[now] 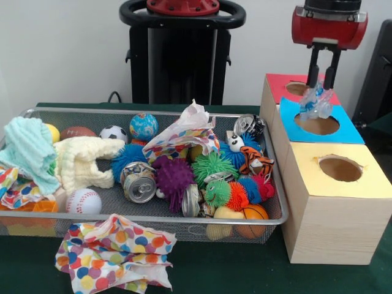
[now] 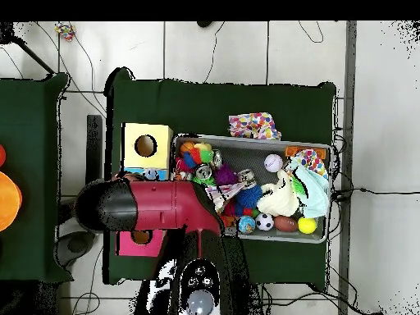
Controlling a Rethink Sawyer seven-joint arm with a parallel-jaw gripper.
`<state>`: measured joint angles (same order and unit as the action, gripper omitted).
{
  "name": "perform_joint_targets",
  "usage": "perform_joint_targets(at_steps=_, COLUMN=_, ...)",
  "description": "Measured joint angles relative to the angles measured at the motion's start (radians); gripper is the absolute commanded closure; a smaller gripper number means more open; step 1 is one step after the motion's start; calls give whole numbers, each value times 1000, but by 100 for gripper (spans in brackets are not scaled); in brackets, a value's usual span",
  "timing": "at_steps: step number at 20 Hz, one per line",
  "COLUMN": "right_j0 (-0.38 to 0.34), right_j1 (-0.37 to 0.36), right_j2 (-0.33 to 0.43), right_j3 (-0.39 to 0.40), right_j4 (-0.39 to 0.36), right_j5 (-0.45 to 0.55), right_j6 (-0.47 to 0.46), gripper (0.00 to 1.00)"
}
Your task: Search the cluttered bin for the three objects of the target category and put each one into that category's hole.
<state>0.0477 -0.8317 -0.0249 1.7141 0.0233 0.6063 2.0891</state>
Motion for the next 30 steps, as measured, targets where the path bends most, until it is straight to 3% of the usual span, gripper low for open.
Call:
perform_joint_targets(at_steps=11, right_j0=3, right_j1=72, right_j2=1, right_j3=-5, right_j4=-1, right_j5=-103, right_j6=0, gripper=100)
perform_joint_targets(at_steps=30, right_j0=2, right_j1=66, right_j2=1, right_j3=2, right_j4=0, right_j5=-133, right_j6=0, gripper=100)
